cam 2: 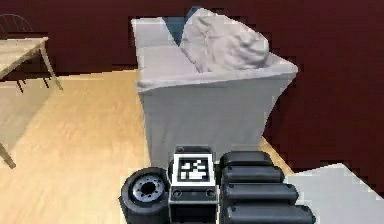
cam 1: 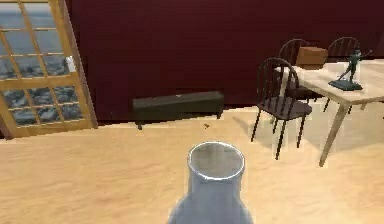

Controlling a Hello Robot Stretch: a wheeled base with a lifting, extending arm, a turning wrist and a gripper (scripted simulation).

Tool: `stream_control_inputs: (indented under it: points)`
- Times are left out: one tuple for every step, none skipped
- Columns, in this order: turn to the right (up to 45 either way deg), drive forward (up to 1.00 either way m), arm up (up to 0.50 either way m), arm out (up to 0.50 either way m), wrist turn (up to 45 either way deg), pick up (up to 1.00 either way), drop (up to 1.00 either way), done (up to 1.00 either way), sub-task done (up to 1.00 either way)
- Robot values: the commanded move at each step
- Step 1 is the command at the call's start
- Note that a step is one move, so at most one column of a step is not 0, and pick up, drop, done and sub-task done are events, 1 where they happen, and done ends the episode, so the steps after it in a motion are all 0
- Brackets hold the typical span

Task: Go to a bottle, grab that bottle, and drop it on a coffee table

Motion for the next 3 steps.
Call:
stream_control_inputs:
  points:
    - [-33.0,0.00,0.00,0.00,0.0,0.00,0.00,0.00,0.00]
    - [45.0,0.00,0.00,0.00,0.0,0.00,0.00,0.00,0.00]
    - [45.0,0.00,0.00,0.00,0.0,0.00,0.00,0.00,0.00]
